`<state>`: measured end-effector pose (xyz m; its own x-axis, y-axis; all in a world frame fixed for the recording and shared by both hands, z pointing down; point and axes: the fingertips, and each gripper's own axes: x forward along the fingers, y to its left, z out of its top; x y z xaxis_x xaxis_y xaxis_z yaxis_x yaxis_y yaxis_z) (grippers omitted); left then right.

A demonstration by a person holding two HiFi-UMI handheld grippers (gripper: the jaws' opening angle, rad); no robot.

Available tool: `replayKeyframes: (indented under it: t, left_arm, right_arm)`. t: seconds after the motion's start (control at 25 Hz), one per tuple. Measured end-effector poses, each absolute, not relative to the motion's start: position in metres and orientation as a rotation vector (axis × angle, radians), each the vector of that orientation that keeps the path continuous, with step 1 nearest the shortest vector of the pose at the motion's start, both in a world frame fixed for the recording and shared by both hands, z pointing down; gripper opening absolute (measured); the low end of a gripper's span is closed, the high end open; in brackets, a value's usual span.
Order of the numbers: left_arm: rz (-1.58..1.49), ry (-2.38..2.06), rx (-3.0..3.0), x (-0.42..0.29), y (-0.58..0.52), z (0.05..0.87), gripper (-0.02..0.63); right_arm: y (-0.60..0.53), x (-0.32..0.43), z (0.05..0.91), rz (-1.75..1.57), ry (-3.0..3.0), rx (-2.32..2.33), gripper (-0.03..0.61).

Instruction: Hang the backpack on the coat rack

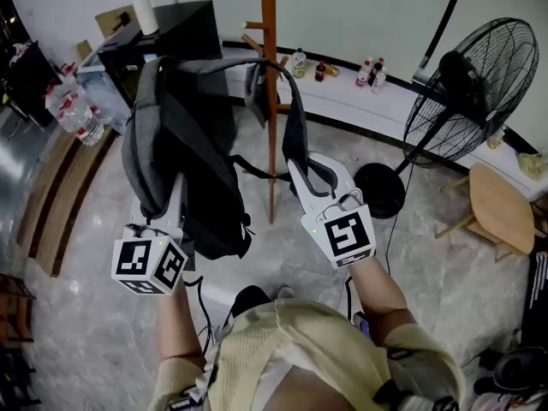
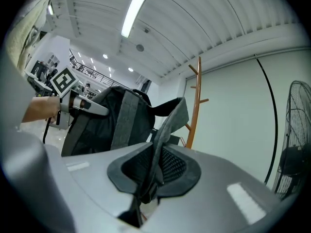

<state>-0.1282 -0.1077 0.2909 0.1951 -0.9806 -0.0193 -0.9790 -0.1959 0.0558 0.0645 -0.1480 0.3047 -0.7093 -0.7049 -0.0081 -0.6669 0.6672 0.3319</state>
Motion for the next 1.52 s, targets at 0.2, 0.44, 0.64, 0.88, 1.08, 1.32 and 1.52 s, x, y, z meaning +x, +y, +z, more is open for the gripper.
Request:
replayKeyframes:
  t: [0.2,0.44,0.64,0.88,1.08,1.32,1.52]
  left_arm:
    - [-0.062,-1.973,2.431,-0.133,-0.129,0.275,0.080]
    - [-0.057,-1.955,2.475,-0.144,-0.167,0.267,0.080]
    - [-0.107,-1.907,2.510,-0.160,-0.199,0.258,0.080]
    - [-0.116,-1.854,2.559,-0.169,-0.242,0.260,0.080]
    - [-0.092,-1.803,2.571,-0.171,-0.269,0.275,0.081]
    - [-0.065,-1.746,2.556,-0.174,-0.296,0.301,0.081]
    - [-0.053,-1.708,2.558,-0.171,-0.311,0.319,0.081]
  right_arm:
    - [-0.177,0.065,0.291,-0.547,-2.752,1.154,0.038]
    - [-0.211,0.055,0.284,-0.555,-2.733,1.220,0.038]
    - [-0.237,0.042,0.271,-0.569,-2.717,1.286,0.038]
    - [-0.270,0.037,0.276,-0.572,-2.657,1.348,0.038]
    - [-0.291,0.034,0.289,-0.536,-2.614,1.392,0.038]
    - [-0.310,0.027,0.312,-0.488,-2.568,1.411,0.038]
    - [-0.318,0.022,0.325,-0.482,-2.531,1.409,0.038]
